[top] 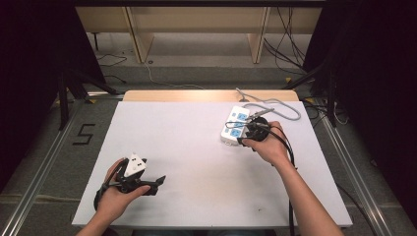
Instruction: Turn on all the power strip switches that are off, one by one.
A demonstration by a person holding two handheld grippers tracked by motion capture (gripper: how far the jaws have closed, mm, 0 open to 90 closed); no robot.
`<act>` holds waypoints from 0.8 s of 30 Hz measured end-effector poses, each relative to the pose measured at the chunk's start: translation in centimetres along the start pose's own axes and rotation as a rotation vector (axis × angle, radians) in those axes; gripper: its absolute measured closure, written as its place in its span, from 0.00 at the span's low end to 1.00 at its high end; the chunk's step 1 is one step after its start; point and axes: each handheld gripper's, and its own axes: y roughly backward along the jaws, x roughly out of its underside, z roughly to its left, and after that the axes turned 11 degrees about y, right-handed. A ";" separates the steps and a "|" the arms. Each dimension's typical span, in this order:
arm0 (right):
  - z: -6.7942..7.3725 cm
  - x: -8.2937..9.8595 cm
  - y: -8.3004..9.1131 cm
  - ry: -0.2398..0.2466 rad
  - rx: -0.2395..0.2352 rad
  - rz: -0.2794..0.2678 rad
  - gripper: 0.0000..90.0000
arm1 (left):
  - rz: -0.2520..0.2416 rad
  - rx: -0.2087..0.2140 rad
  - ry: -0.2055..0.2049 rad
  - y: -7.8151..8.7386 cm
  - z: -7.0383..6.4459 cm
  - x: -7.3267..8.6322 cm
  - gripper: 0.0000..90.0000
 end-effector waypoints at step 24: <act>2.2 5.9 2.3 -0.009 0.011 -0.115 0.47 | 0.004 -0.006 0.003 -0.1 0.1 0.0 0.13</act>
